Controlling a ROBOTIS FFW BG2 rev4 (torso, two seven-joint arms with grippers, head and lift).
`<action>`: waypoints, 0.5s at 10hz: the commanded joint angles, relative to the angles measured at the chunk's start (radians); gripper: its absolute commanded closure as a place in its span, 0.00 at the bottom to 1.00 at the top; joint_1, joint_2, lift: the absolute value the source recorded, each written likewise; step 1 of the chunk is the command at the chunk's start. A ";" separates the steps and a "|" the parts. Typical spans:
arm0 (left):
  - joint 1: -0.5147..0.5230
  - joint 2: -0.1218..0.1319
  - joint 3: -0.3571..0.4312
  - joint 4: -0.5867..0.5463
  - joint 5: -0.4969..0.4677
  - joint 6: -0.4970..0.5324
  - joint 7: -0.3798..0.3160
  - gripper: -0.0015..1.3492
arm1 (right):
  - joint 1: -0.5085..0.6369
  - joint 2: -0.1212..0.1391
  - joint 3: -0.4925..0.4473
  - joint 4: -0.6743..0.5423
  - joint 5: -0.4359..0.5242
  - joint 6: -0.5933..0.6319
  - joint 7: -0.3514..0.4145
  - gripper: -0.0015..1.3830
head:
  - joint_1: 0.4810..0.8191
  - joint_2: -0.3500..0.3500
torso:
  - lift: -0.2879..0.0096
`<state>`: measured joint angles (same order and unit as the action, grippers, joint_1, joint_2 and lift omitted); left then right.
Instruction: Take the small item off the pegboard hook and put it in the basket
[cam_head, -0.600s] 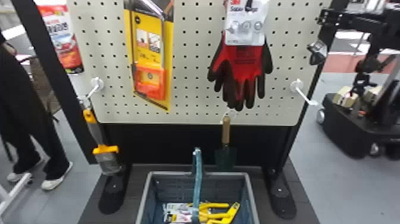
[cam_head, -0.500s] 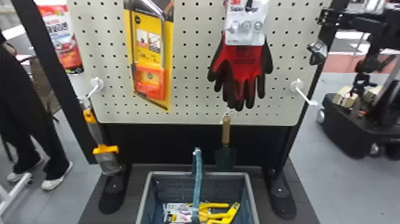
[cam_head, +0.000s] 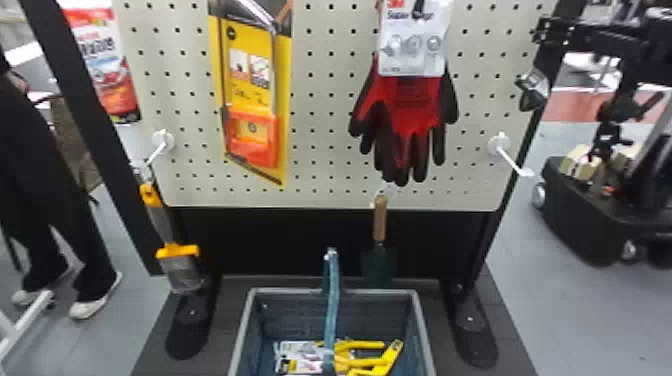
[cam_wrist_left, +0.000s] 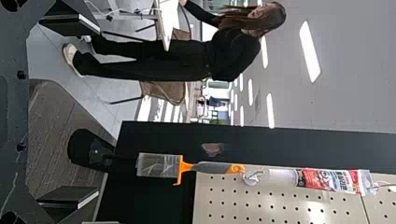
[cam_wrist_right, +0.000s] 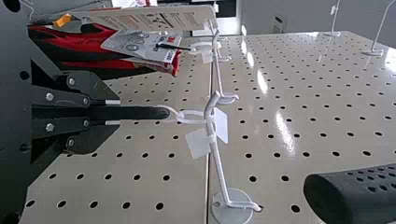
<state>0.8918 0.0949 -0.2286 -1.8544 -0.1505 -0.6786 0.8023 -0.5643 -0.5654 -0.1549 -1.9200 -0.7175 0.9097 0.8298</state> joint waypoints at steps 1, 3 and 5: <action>0.000 0.000 0.002 0.000 0.000 -0.001 0.000 0.07 | 0.000 -0.001 0.000 -0.003 0.000 0.000 -0.001 0.87 | 0.20 0.50 | 0.63; 0.000 0.000 0.000 0.000 0.000 -0.001 0.000 0.07 | 0.000 0.001 -0.003 -0.018 -0.002 -0.003 -0.008 0.87 | 0.20 0.50 | 0.63; 0.000 0.000 0.000 0.000 0.000 -0.001 0.000 0.07 | 0.004 0.001 -0.014 -0.030 -0.002 -0.005 -0.011 0.87 | 0.20 0.50 | 0.63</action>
<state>0.8919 0.0948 -0.2284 -1.8544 -0.1500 -0.6795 0.8023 -0.5613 -0.5645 -0.1636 -1.9457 -0.7196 0.9058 0.8198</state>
